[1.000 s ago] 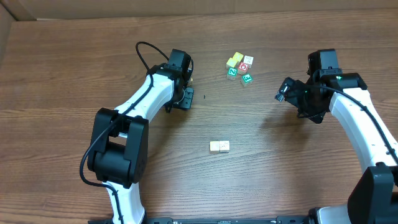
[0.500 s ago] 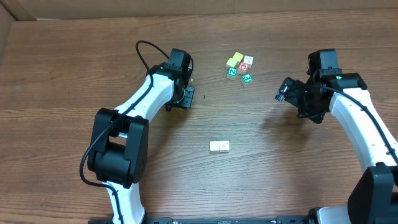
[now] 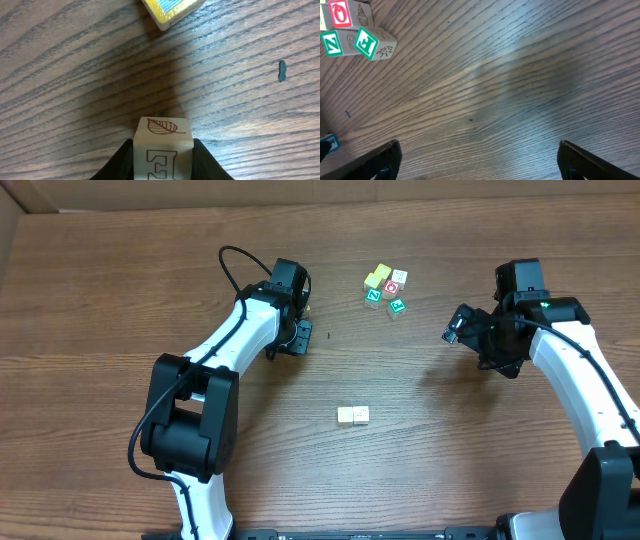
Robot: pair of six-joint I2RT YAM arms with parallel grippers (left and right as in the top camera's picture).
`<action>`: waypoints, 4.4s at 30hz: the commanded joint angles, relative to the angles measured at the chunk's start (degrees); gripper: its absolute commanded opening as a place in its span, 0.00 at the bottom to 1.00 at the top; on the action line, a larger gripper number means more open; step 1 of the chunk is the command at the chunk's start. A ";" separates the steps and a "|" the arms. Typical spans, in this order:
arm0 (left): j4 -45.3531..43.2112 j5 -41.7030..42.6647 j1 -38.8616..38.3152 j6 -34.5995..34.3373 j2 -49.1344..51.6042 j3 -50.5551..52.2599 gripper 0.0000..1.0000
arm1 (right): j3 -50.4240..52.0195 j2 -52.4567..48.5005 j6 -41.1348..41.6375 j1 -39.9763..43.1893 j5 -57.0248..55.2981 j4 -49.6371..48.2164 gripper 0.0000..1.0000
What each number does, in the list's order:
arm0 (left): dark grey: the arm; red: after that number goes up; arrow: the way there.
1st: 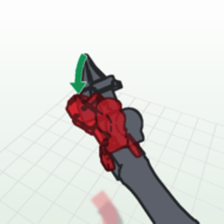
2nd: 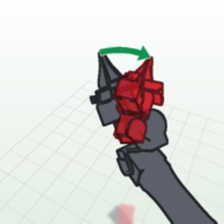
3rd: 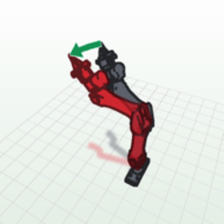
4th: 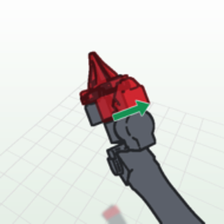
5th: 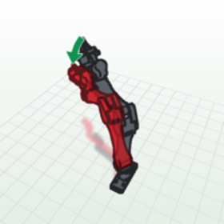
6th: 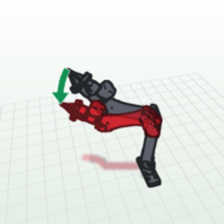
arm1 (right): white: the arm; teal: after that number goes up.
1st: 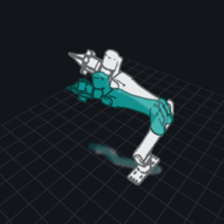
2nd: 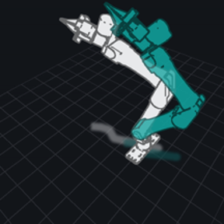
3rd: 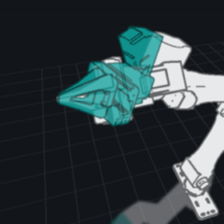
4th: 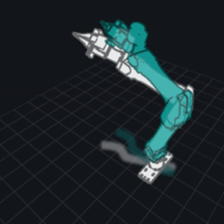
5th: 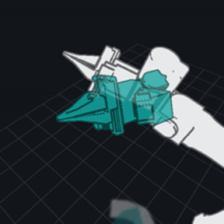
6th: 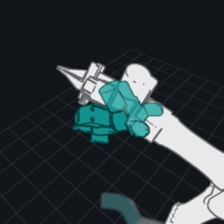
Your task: Flip 3 blocks
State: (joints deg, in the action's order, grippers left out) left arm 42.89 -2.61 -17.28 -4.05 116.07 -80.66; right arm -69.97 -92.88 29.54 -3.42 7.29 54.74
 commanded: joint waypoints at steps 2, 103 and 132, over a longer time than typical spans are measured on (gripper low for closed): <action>1.40 0.13 -0.37 0.63 0.11 -0.94 0.25 | -0.87 -0.11 -0.46 0.17 0.31 -0.20 1.00; 16.46 -1.86 2.75 -11.34 2.36 -4.87 0.40 | -0.87 -0.11 -0.46 0.17 0.31 -0.20 1.00; 18.86 6.67 2.47 -12.22 0.90 -4.07 0.16 | -0.87 -0.11 -0.46 0.17 0.31 -0.20 1.00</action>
State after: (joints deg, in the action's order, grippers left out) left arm 60.60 -0.99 -14.52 -16.32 118.10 -85.03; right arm -69.97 -92.88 29.54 -3.40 7.29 54.74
